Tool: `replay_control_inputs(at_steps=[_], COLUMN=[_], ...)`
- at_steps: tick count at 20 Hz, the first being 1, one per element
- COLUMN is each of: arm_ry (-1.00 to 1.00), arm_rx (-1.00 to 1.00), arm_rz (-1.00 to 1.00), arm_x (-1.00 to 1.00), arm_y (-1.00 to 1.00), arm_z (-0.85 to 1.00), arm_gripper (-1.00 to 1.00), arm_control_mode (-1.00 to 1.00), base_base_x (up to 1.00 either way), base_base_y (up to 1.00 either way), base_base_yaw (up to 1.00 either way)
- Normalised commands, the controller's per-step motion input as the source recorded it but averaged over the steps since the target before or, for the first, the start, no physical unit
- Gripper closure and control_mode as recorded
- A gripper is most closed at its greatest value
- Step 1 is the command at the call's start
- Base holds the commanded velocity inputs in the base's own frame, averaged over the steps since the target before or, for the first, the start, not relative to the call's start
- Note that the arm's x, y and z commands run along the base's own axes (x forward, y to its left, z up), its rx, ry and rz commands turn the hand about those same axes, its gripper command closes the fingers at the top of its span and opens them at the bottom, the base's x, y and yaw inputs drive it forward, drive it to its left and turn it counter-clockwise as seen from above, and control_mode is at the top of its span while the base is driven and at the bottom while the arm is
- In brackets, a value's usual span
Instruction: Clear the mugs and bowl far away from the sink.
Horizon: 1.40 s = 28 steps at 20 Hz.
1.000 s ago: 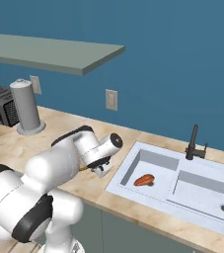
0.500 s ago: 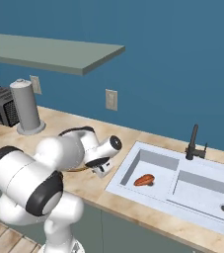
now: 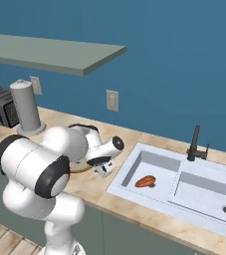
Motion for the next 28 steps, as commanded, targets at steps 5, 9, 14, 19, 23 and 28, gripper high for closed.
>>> replay_control_inputs(at_steps=[5,9,14,19,23,28], arm_ry=[0.0,0.0,0.0,0.0,-0.11,-0.18], arm_rx=[0.0,0.0,0.0,0.0,0.0,0.01], arm_rz=[0.0,0.0,0.0,0.0,-0.03,-0.24], arm_x=[0.0,0.0,0.0,0.0,-0.22,-0.66], arm_y=[0.02,0.5,0.59,0.46,0.08,-0.17], arm_z=[-0.15,-0.22,-0.21,-0.17,0.14,0.57], arm_gripper=[-1.0,1.0,1.0,1.0,1.0,1.0], arm_control_mode=[-1.0,-1.0,-1.0,-1.0,-1.0,-1.0], base_base_x=[0.0,0.0,0.0,0.0,0.0,0.0], base_base_y=[0.0,0.0,0.0,0.0,0.0,0.0], base_base_yaw=[0.0,0.0,0.0,0.0,0.0,0.0])
